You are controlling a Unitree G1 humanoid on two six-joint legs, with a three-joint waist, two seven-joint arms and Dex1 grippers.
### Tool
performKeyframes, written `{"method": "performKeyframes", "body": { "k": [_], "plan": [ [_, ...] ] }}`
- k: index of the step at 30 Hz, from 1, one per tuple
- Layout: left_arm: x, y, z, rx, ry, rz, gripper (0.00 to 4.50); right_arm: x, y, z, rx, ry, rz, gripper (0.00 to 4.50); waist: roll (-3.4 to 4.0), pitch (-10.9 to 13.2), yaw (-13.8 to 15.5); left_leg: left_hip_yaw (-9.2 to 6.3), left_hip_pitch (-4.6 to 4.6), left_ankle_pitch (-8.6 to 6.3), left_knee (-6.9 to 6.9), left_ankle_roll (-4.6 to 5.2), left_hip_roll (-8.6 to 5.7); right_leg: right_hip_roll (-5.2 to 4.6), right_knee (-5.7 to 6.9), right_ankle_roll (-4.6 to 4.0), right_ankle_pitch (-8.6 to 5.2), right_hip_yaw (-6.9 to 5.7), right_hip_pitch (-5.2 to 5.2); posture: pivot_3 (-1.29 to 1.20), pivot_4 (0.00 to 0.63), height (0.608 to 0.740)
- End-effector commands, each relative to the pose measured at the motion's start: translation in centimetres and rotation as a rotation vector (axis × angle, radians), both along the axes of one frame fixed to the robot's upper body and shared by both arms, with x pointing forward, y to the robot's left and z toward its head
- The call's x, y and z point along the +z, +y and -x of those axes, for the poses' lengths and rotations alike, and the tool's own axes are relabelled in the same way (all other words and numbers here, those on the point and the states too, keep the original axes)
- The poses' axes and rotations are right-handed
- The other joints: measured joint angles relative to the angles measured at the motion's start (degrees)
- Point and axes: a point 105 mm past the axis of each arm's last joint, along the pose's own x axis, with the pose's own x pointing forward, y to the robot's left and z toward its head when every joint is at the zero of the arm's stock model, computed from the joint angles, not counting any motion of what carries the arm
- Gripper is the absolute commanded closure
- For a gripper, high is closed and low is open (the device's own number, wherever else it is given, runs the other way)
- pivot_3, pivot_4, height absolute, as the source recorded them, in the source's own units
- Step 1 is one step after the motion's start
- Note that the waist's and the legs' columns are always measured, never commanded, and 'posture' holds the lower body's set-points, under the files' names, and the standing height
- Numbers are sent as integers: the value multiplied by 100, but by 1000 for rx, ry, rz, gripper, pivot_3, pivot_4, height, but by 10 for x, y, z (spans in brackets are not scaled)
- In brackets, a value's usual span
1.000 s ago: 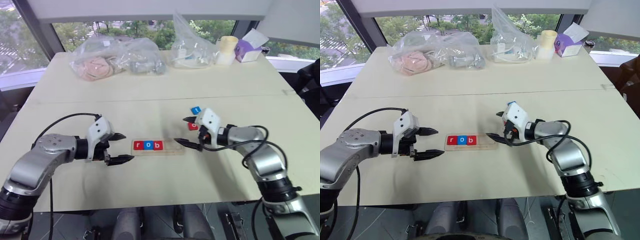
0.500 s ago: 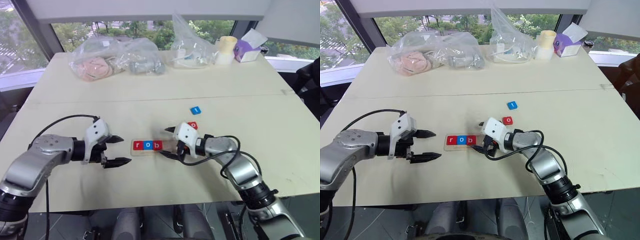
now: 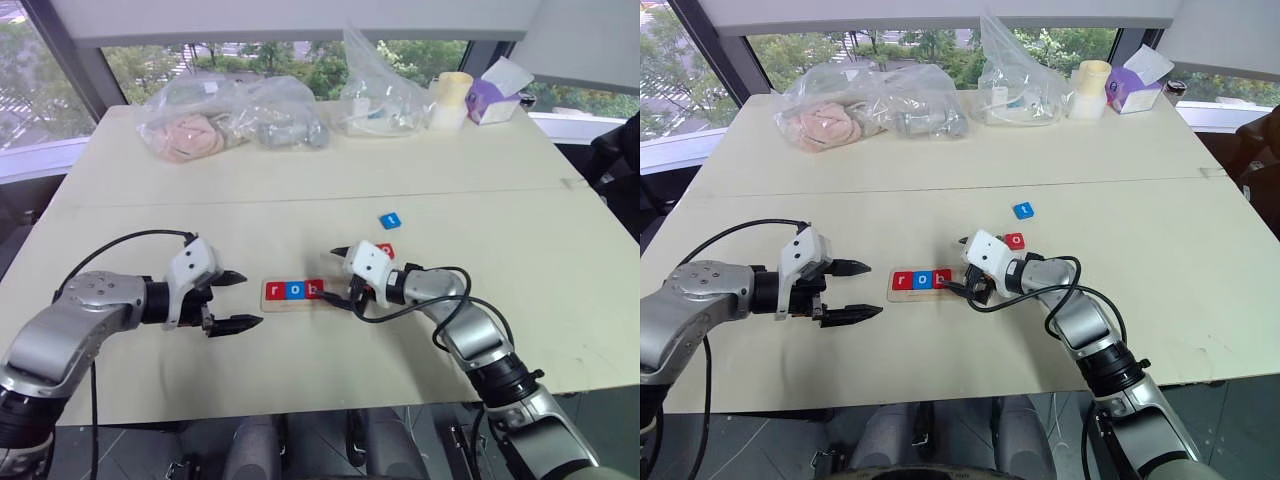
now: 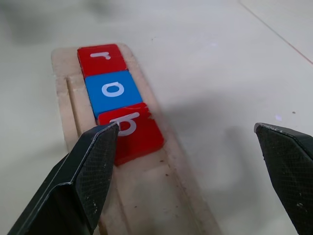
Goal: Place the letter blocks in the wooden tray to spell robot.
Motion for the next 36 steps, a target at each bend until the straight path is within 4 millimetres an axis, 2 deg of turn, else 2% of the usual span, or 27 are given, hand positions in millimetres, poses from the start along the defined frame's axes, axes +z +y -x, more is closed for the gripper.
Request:
{"method": "performKeyframes", "body": {
  "k": [1,3,5,7,9,11,13,18,22,25,27,30,33,36],
  "plan": [
    [14,-1,0,-7,-40,27,0,69,-8,-4,-43,-43,-298,33,0,0,-1,0,0,0,0,0,0,0,0,0,0,0,0,0,150,739],
    [23,-1,-2,-12,-61,43,0,93,-29,-14,-125,-20,-414,33,0,1,1,0,0,0,0,0,1,0,4,0,1,1,-1,0,150,739],
    [38,-7,-5,-31,-91,80,0,97,-53,-26,-230,0,-401,33,-1,0,36,-1,0,1,3,-1,1,0,5,0,2,1,2,0,150,739],
    [49,-11,-7,-42,-108,111,0,94,-70,-35,-311,30,-364,33,-12,-6,58,-2,0,0,5,-1,1,-3,2,-1,1,-1,5,0,150,739],
    [60,-18,-12,-54,-140,137,0,81,-92,-42,-412,119,-318,33,-13,-7,46,-1,1,0,4,-1,1,-3,-3,-2,0,-1,7,0,150,739],
    [62,-23,-15,-60,-156,140,0,65,-104,-44,-492,217,-298,33,-13,-7,16,1,-2,0,2,0,0,-3,-4,-1,0,0,6,0,150,739],
    [57,-25,-16,-55,-153,140,0,53,-103,-43,-532,263,-296,33,-11,-7,-21,5,-1,1,-2,1,-2,-2,-3,0,0,2,3,0,150,739],
    [38,-24,-17,-33,-126,121,0,14,-83,-36,-622,342,-292,33,-12,-7,-41,1,4,1,-7,2,4,14,15,3,1,4,-6,0,150,739],
    [31,-20,-15,-17,-109,113,0,2,-71,-37,-714,371,-316,33,-17,-10,-30,-4,5,5,-1,-3,6,14,18,-4,2,4,-4,0,150,739],
    [28,-18,-16,-10,-107,106,0,-10,-70,-37,-777,351,-240,33,-17,-10,-32,0,5,4,6,-5,6,6,15,-4,3,4,-1,0,150,739],
    [28,-19,-16,-8,-110,108,0,-18,-73,-38,-818,338,-202,560,-18,-11,-30,0,5,4,6,-5,6,4,14,-9,5,4,-1,0,150,739],
    [27,-19,-17,-6,-111,109,0,-21,-76,-39,-842,301,-149,1848,-17,-11,-33,0,4,4,6,-5,6,4,11,-10,5,4,-2,0,150,739],
    [26,-17,-16,-2,-110,106,0,-15,-78,-37,-855,240,-123,3314,-17,-11,-33,0,4,4,4,-5,6,4,11,-10,5,4,-3,0,150,739],
    [22,-18,-15,-8,-103,101,0,5,-86,-37,-894,175,-205,3301,-17,-11,-11,0,3,4,1,-5,6,5,10,-9,4,4,-4,0,150,739]
  ]
}}
